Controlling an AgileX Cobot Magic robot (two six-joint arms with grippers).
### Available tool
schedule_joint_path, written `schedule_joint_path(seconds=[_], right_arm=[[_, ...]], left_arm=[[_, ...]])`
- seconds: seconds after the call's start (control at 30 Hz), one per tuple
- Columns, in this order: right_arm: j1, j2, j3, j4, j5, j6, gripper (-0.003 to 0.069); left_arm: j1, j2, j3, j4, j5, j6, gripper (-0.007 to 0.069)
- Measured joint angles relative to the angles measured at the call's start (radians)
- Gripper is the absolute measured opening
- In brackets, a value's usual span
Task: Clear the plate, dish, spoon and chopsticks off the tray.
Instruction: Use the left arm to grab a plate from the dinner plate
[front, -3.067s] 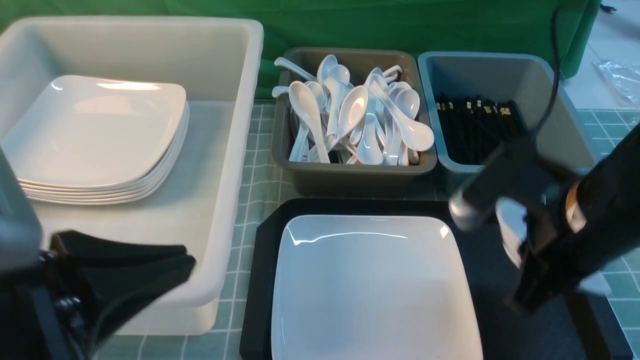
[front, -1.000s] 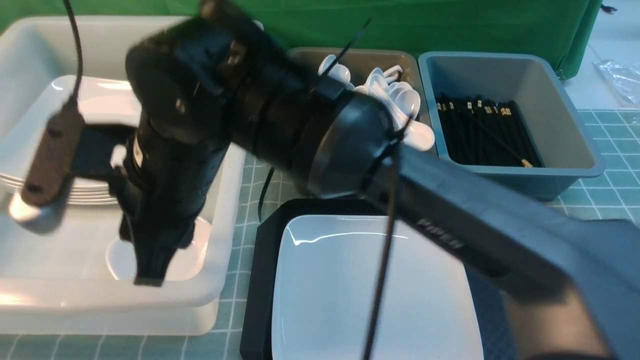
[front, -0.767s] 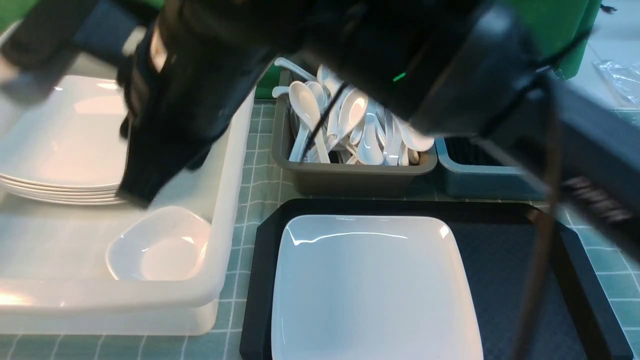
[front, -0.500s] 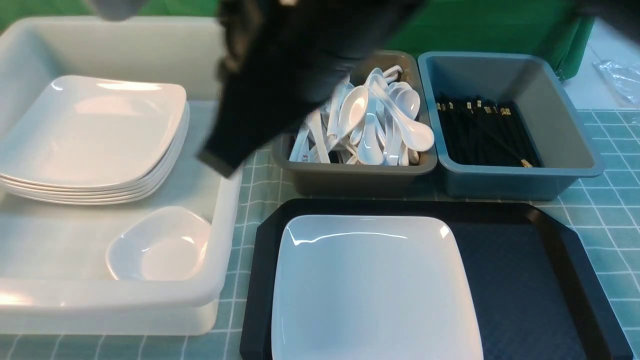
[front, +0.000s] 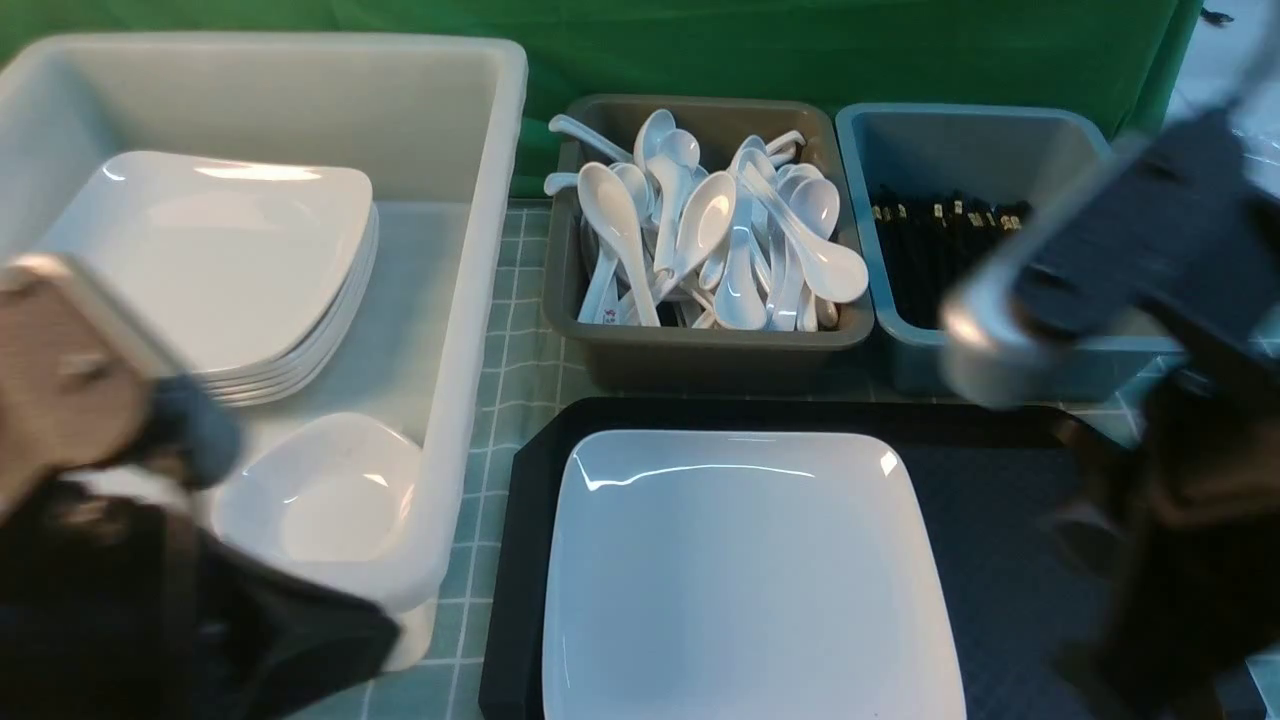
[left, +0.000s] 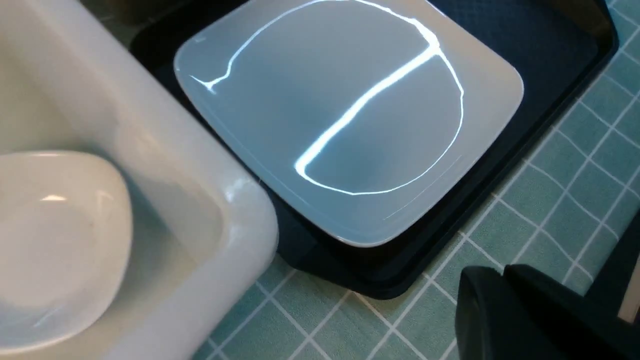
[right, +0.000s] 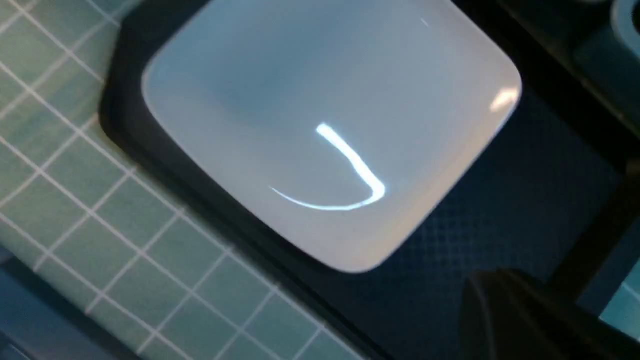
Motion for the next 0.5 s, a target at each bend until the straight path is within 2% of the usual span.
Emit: schedule_joint_path(seconds=[0.07, 0.17, 0.3, 0.4, 0.5], right_arm=[[0.000, -0.099, 0.073, -0.004, 0.000, 0.042, 0.0024], [0.000, -0.215, 0.157, -0.006, 0.000, 0.086, 0.0028], [0.000, -0.345, 0.249, -0.006, 0.001, 0.137, 0.0032], [0.000, -0.447, 0.307, -0.006, -0.001, 0.157, 0.0034], [0.000, -0.504, 0.339, -0.005, -0.001, 0.161, 0.0035]], left_arm=[[0.000, 0.111, 0.000, -0.019, -0.041, 0.058, 0.0019], [-0.009, 0.287, -0.007, -0.035, -0.093, 0.086, 0.0019], [-0.086, 0.478, -0.070, -0.028, -0.109, 0.154, 0.0019], [-0.187, 0.577, -0.128, 0.077, -0.133, 0.211, 0.0019], [-0.240, 0.632, -0.140, 0.187, -0.137, 0.238, 0.0035]])
